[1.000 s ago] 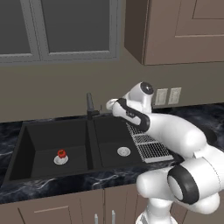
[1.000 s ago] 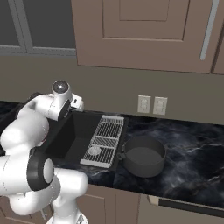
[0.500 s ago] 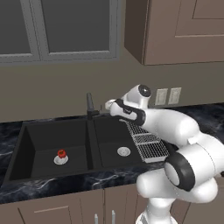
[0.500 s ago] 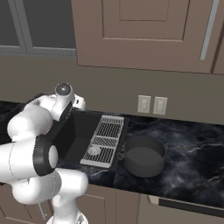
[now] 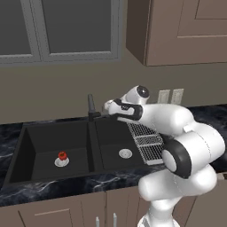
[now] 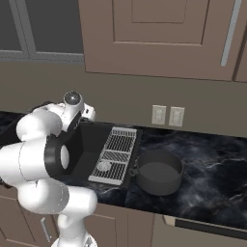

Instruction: Dump the bell pepper from the pot into the sink. Then turn on the water and wash the bell pepper. Then turn off the water and put the bell pepper back in the pot.

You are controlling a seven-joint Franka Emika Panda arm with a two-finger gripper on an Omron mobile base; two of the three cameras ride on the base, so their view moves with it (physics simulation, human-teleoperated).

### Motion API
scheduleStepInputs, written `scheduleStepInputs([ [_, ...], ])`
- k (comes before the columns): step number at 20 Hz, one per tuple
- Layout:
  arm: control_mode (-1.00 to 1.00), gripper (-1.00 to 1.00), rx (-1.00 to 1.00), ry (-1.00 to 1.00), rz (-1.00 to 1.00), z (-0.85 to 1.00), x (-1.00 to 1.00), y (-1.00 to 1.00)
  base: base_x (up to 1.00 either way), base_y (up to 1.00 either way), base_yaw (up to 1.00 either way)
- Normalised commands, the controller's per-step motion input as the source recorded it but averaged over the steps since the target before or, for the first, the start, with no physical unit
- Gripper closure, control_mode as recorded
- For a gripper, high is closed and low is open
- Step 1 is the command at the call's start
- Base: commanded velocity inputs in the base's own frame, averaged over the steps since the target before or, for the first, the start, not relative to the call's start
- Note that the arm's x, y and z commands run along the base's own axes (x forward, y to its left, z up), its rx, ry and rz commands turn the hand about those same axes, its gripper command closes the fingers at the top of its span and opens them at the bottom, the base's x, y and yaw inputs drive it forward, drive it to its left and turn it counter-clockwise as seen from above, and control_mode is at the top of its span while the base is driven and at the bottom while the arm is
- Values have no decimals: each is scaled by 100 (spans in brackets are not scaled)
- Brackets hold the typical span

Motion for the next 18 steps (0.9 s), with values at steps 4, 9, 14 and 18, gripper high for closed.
scheduleStepInputs([
  [4, -100, -100, 1, 0, 0, -11, 29, 6, 0, 0, 0],
  [9, -100, -100, 1, 0, 0, -16, 29, 6, 0, 0, 0],
  [14, -100, -100, 2, 0, 0, -19, 27, 7, 0, 0, 0],
  [18, -100, -100, 2, 0, 0, -21, 28, 7, 0, 0, 0],
])
